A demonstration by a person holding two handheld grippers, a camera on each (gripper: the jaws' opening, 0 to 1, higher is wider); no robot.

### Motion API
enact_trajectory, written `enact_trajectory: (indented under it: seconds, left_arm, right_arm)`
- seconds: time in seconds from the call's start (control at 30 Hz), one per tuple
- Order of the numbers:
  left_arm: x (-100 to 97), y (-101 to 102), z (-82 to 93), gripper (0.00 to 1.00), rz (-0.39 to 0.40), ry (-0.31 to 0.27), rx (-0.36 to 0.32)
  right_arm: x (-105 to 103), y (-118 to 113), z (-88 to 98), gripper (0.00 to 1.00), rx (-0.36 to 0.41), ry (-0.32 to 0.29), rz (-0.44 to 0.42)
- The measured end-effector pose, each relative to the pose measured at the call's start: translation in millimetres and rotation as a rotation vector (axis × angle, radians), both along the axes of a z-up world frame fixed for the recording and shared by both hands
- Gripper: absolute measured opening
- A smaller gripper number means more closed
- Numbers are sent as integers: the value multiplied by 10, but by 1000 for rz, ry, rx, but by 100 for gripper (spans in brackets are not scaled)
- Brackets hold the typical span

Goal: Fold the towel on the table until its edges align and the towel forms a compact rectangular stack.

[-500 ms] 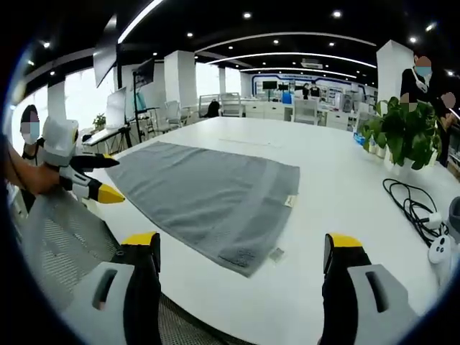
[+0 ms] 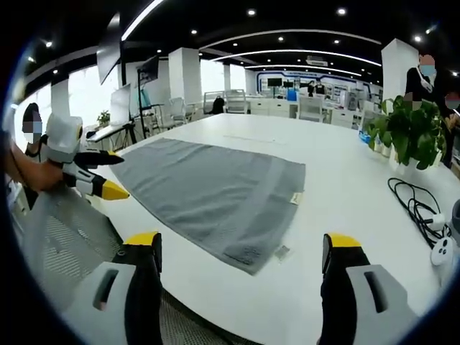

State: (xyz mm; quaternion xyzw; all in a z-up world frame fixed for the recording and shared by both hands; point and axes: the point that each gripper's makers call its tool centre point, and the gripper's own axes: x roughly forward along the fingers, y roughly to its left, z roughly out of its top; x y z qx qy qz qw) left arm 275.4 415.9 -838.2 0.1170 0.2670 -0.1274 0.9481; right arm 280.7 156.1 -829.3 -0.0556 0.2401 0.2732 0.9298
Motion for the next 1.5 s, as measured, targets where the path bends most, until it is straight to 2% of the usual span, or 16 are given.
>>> enact_trajectory:
  seconds: [0.47, 1.5]
  left_arm:
    - [-21, -16, -75, 85, -22, 30, 3]
    - [-24, -24, -77, 85, -25, 31, 4]
  right_arm:
    - [-21, -26, -60, 91, -34, 25, 0]
    - [1, -30, -6, 90, -3, 8, -7]
